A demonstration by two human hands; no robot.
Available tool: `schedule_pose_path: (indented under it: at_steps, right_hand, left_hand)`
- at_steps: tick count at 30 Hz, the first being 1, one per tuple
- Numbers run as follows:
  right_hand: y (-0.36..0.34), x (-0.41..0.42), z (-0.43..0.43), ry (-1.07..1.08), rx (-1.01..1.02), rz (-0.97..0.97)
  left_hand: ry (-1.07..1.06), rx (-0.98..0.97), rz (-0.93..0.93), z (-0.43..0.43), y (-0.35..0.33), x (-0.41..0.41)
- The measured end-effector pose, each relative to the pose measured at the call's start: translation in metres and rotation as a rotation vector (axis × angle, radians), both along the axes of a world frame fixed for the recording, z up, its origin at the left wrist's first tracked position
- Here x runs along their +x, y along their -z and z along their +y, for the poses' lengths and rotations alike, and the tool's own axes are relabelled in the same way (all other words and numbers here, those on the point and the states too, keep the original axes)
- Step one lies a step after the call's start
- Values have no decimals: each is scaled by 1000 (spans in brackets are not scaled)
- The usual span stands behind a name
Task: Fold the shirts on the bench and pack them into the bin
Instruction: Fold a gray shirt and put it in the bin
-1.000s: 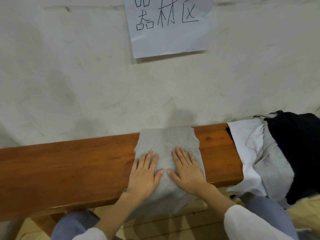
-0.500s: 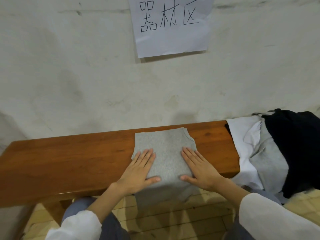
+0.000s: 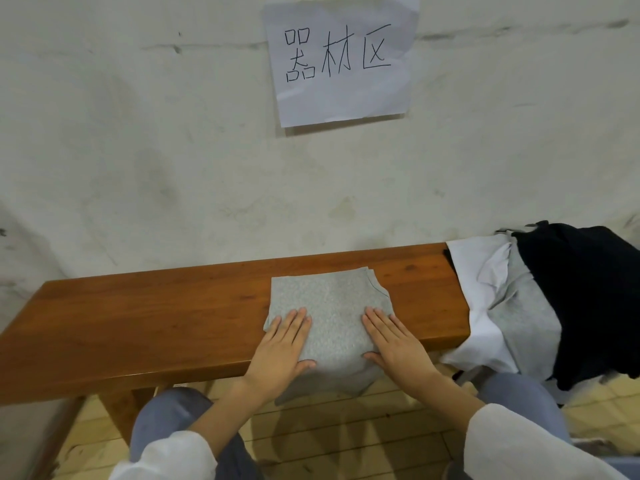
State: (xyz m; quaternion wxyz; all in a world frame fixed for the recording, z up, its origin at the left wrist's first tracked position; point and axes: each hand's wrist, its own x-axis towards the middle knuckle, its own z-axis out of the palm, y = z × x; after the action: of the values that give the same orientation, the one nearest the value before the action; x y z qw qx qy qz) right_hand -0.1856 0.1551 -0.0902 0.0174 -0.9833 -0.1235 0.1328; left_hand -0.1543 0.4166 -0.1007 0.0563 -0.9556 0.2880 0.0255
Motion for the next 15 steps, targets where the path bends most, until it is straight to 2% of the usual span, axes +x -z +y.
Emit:
schedule_pose_path:
  at_steps: [5, 7, 10, 15]
  right_hand:
    - [-14, 4, -1, -52, -21, -170]
    - [-19, 10, -14, -166, -29, -132]
    - [-27, 13, -27, -371, -62, -94]
    - [-71, 17, -19, -319, -111, 8]
  left_hand:
    - [-3, 11, -48, -9, -14, -7]
    - [-12, 45, -25, -12, -26, -10]
    - [24, -18, 92, -11, -53, -12]
    - [88, -121, 394, -3, -94, 2]
